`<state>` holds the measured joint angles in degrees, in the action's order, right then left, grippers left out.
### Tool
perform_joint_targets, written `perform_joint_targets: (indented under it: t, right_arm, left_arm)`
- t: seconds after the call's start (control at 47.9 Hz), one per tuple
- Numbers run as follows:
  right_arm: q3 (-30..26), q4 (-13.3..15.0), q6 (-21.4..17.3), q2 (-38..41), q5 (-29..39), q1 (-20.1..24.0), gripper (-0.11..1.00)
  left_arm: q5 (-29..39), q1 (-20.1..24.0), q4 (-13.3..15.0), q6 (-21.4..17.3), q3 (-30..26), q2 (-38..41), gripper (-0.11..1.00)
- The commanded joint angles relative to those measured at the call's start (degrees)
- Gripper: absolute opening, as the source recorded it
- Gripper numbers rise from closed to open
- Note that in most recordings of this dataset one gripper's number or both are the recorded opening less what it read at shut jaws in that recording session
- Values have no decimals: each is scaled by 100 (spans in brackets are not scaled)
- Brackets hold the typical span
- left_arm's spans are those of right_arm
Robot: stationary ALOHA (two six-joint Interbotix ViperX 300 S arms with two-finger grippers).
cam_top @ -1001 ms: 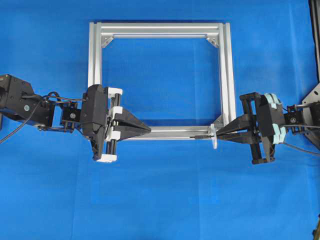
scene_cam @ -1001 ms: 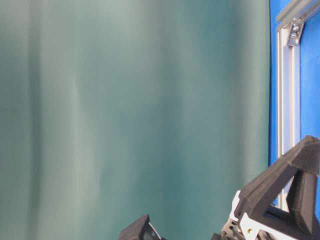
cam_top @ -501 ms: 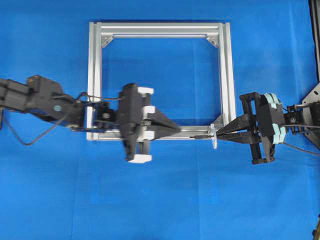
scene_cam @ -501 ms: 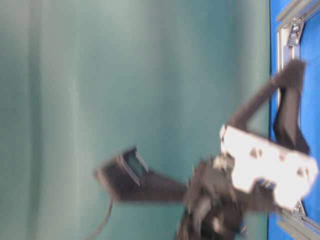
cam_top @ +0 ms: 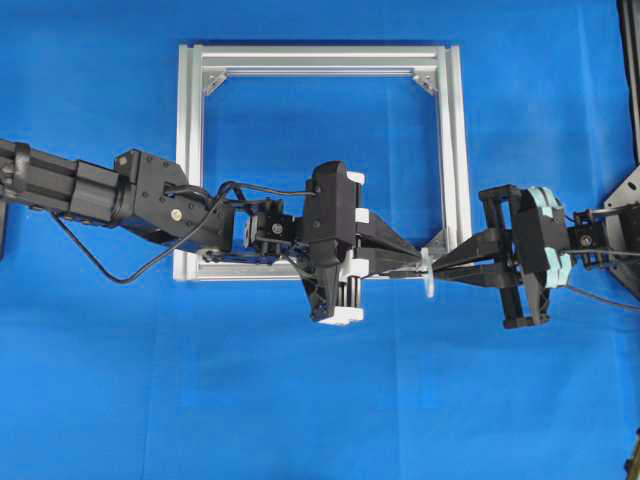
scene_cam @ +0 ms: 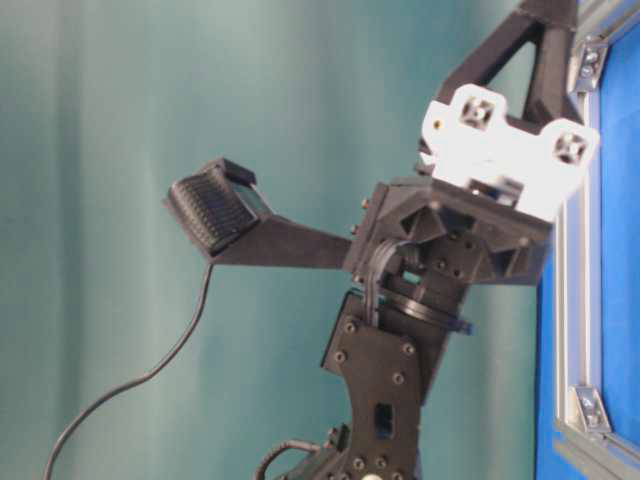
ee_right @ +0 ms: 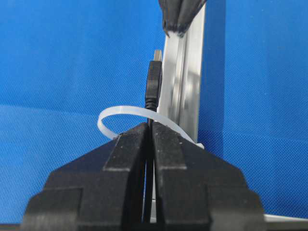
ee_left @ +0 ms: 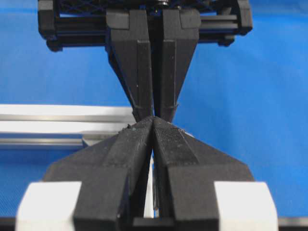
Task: Insert the wire through the string loop located on the right side.
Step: 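Move the left gripper toward the plug emerging from the loop, then close the left gripper on the USB plug beyond the loop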
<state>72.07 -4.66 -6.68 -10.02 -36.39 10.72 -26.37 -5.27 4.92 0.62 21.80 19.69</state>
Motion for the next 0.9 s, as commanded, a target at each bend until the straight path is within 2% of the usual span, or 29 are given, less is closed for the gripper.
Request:
perform_joint_targets:
  t: [0.0,0.209,0.292,0.459,0.522,0.876]
  right_arm:
    - [-97,0,0,-35,-53,0,-4]
    - [-97,0,0,-35,-53,-9,-4]
    - [-97,0,0,-35,-53,-9,-4]
    - [-97,0,0,-35,-44,-9,-4]
    - [-97,0,0,-35,-44,-9,-4]
    - [-97,0,0,-35,-44,-9,-4]
  left_arm:
    - [-9,-35,-18,9,-123,-105,0]
    - [-18,-70,-18,9,-123,-105,3]
    - [-9,-97,-18,18,-123,-105,24]
    - [-18,-132,-18,18,-141,-97,75]
    - [9,-132,-18,18,-141,-97,87]
    - [-18,-105,-18,18,-141,211,88]
